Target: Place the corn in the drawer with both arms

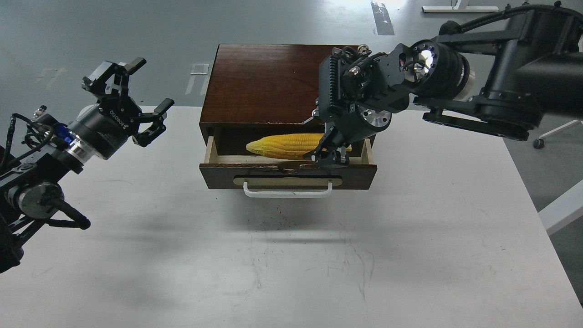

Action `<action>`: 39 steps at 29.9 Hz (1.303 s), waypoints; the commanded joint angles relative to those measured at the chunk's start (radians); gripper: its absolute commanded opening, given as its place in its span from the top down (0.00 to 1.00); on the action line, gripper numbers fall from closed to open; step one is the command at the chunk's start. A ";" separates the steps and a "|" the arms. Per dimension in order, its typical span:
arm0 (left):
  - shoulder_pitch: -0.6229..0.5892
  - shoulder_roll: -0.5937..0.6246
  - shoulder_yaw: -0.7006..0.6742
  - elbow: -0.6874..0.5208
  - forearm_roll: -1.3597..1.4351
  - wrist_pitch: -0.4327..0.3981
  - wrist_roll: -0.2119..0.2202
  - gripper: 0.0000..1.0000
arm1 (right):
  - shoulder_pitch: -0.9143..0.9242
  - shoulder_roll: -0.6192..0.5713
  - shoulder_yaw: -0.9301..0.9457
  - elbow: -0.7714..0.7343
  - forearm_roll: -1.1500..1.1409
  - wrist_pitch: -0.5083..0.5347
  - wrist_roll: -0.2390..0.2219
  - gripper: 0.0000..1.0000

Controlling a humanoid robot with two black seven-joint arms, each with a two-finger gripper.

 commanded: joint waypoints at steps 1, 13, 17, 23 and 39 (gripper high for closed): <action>0.000 0.000 0.000 0.000 0.001 0.000 0.000 0.01 | 0.000 -0.001 0.004 0.000 0.006 0.000 0.000 0.08; 0.000 0.003 -0.011 0.000 0.001 0.000 0.000 0.01 | 0.028 -0.151 0.095 0.003 0.394 0.003 0.000 0.03; 0.000 0.002 -0.012 0.000 0.001 0.000 0.000 0.01 | -0.011 -0.281 0.121 -0.002 0.717 0.001 0.000 0.02; 0.002 -0.008 -0.011 0.000 0.001 0.000 0.000 0.01 | -0.178 -0.429 0.168 -0.006 1.226 -0.009 0.000 0.02; 0.025 -0.034 -0.015 0.000 0.035 0.000 0.000 0.01 | -0.833 -0.338 0.578 -0.186 1.922 -0.014 0.000 0.02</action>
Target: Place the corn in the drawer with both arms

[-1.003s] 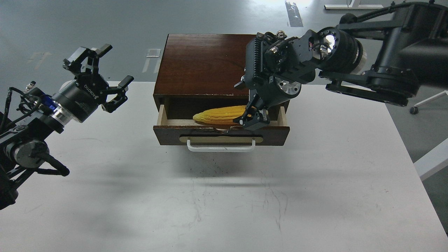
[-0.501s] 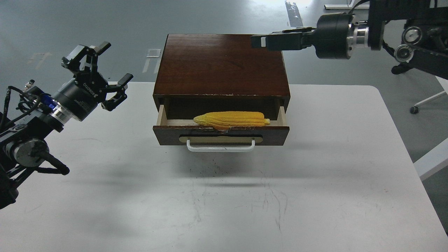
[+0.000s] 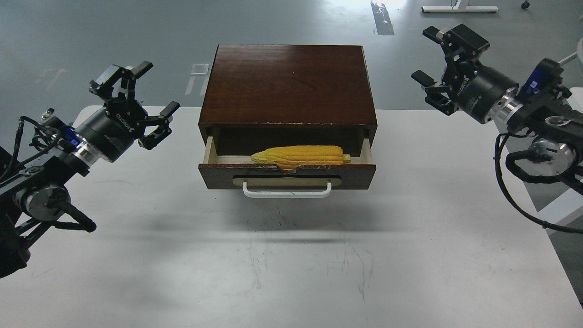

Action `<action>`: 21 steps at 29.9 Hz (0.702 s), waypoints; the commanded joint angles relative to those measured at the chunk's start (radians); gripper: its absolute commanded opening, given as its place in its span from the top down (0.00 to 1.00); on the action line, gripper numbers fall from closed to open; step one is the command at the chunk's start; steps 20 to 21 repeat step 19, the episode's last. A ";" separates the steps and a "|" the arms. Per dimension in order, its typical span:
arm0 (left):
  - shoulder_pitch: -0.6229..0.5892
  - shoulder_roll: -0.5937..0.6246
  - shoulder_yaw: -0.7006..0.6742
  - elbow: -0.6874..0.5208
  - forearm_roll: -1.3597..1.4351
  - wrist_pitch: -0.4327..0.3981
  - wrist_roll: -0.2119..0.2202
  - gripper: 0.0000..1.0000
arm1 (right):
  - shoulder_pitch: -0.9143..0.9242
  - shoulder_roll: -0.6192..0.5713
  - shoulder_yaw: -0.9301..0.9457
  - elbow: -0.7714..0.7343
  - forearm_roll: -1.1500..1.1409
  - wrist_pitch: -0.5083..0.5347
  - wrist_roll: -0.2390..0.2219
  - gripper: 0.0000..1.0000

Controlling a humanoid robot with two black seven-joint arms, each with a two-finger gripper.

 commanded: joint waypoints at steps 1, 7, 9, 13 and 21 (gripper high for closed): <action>0.010 -0.009 -0.002 0.000 0.002 0.000 0.000 0.01 | -0.106 0.045 0.074 -0.048 0.039 -0.001 0.000 0.02; 0.030 -0.024 -0.017 0.000 0.003 0.000 0.000 0.01 | -0.212 0.098 0.128 -0.064 0.039 -0.002 0.000 0.02; 0.031 -0.025 -0.018 0.000 0.008 0.000 0.000 0.01 | -0.220 0.106 0.128 -0.068 0.039 -0.002 0.000 0.02; 0.033 -0.029 -0.020 0.002 0.012 0.000 0.000 0.01 | -0.232 0.114 0.128 -0.071 0.039 0.001 0.000 0.01; 0.039 -0.032 -0.020 0.002 0.012 0.000 0.000 0.01 | -0.234 0.117 0.128 -0.070 0.039 0.007 0.000 0.00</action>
